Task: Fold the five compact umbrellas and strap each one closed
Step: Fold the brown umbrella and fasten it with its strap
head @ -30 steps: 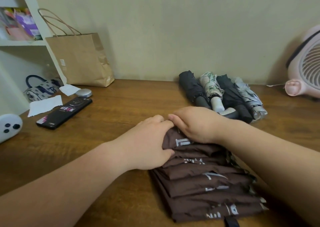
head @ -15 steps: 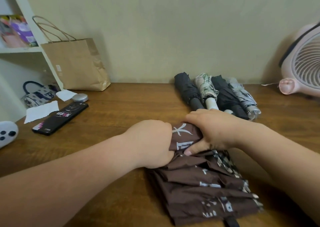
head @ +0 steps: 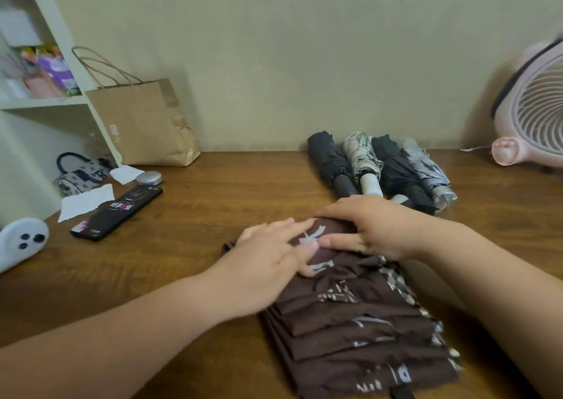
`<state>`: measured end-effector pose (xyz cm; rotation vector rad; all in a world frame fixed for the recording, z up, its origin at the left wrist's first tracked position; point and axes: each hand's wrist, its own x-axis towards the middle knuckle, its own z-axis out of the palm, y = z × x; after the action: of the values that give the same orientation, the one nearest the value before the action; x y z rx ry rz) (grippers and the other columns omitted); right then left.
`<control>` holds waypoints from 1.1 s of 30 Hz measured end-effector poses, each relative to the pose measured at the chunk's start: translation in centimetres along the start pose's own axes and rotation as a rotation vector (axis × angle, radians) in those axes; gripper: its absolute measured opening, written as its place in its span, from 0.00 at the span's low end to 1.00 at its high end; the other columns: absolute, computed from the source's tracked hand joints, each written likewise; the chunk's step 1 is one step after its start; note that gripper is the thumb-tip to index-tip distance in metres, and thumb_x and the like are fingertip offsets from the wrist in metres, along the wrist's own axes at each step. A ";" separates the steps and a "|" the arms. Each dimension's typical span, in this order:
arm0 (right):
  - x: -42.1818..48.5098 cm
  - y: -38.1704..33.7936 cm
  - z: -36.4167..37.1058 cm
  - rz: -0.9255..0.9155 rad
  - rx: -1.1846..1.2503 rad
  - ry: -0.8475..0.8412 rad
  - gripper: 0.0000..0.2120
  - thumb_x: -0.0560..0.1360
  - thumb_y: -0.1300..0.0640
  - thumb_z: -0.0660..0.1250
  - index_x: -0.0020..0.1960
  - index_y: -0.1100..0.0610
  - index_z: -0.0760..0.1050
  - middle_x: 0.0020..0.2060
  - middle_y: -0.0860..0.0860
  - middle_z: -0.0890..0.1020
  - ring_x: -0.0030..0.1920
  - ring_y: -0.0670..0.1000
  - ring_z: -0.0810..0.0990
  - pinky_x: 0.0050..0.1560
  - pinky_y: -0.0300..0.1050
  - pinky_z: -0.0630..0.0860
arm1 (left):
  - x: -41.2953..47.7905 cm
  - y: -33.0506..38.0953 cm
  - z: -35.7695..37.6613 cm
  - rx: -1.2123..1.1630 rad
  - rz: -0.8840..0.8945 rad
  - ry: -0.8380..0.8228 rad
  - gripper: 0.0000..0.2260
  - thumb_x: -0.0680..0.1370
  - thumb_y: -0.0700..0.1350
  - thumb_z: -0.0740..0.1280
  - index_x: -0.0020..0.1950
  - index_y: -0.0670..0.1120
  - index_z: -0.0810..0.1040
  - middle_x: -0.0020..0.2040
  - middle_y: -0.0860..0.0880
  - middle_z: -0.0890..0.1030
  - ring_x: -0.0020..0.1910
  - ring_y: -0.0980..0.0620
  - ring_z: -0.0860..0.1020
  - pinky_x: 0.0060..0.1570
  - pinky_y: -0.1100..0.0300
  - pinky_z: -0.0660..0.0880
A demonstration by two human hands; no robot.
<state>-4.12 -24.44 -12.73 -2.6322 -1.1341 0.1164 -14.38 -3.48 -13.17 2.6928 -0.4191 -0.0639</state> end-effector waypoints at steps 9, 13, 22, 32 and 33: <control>0.8 0.2 0.0 -0.087 -0.071 0.000 0.37 0.67 0.31 0.73 0.72 0.44 0.73 0.56 0.46 0.82 0.57 0.50 0.78 0.59 0.49 0.75 | 5.5 2.1 -2.0 0.473 -0.150 -0.155 0.35 0.71 0.66 0.73 0.70 0.49 0.68 0.64 0.48 0.74 0.59 0.45 0.77 0.56 0.53 0.76; 0.2 0.1 -1.0 -0.025 -0.043 -0.087 0.36 0.67 0.38 0.78 0.72 0.43 0.71 0.60 0.41 0.79 0.59 0.46 0.77 0.61 0.44 0.76 | 5.6 2.4 -1.7 0.496 -0.209 -0.315 0.35 0.74 0.69 0.67 0.70 0.45 0.72 0.64 0.46 0.77 0.56 0.43 0.78 0.54 0.54 0.75; -0.9 -2.9 -1.2 -0.030 -0.269 -0.132 0.21 0.62 0.42 0.74 0.51 0.45 0.70 0.40 0.43 0.78 0.42 0.50 0.79 0.42 0.47 0.80 | 3.9 3.7 -0.2 0.410 -0.146 -0.141 0.20 0.68 0.61 0.72 0.49 0.48 0.75 0.46 0.49 0.79 0.44 0.45 0.78 0.45 0.52 0.80; 0.5 -6.5 -8.3 0.094 -0.276 0.116 0.19 0.62 0.45 0.75 0.49 0.48 0.74 0.40 0.46 0.81 0.40 0.51 0.79 0.40 0.47 0.79 | 6.0 5.6 -9.4 0.650 -0.031 0.019 0.13 0.68 0.50 0.74 0.44 0.49 0.71 0.39 0.50 0.76 0.38 0.45 0.77 0.36 0.55 0.76; 0.8 -6.8 -9.6 0.116 -0.278 0.180 0.18 0.62 0.46 0.75 0.49 0.48 0.74 0.40 0.45 0.81 0.40 0.52 0.79 0.38 0.47 0.78 | 6.1 6.1 -11.1 0.685 -0.015 0.088 0.12 0.69 0.49 0.73 0.43 0.50 0.70 0.38 0.50 0.76 0.36 0.45 0.76 0.35 0.55 0.74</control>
<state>-6.62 -21.45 -1.55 -2.8783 -0.9998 -0.2699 -9.06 -6.30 -0.46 3.3512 -0.4545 0.2357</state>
